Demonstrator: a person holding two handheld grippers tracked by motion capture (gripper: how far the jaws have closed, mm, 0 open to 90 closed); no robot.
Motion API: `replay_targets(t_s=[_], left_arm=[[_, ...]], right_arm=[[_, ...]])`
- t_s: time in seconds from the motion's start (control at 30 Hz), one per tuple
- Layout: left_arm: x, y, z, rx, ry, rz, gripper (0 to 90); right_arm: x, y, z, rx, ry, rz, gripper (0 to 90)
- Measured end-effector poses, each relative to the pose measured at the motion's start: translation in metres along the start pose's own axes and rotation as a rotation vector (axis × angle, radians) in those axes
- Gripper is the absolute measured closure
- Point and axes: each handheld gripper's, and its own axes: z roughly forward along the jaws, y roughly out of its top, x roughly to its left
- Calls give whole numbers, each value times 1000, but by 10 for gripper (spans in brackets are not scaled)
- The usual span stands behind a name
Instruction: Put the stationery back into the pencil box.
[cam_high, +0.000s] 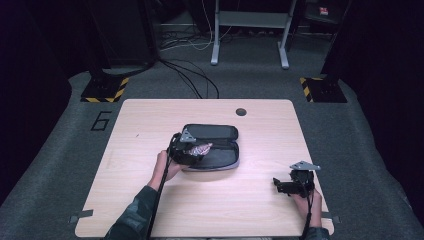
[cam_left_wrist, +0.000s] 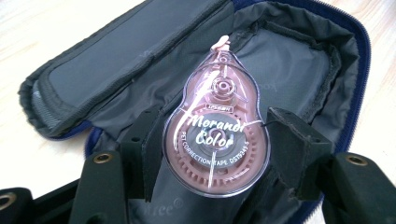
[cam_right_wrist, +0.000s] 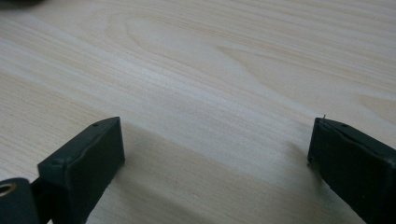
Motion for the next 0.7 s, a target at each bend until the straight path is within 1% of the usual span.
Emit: replay_targets(t_s=[0.13,0.17,0.3,0.37,0.43,0.47,0.5,0.53,0.57,0.6,0.63,0.7], left_arm=[[-4,2,8,16,-13,2,392],[-5,2,10,16,-10,-8,392],[-6,3,18,34,-6,-1,392],[-7,3,22,43,-12,-16,392],[-7,2,23,48,-6,-15,392],[-7,2,26,61,-3,-17,392],[-7,2,26,61,-3,-17,392],[-7,2,28,61,-5,-25,392],[-6,2,29,72,-6,-26,392],[-6,2,29,72,-6,-26,392],[-6,1,31,68,-5,-34,392],[-6,1,33,74,0,-31,392]], right_arm=[[0,0,0,-1,0,1,34],[0,0,0,-1,0,1,34],[0,0,0,-1,0,0,34],[0,0,0,-1,0,1,34],[0,0,0,0,0,0,34],[0,0,0,0,0,0,34],[0,0,0,0,0,0,34],[0,0,0,0,0,0,34],[0,0,0,0,0,0,34],[0,0,0,0,0,0,34],[0,0,0,0,0,0,34],[0,0,0,0,0,0,34]])
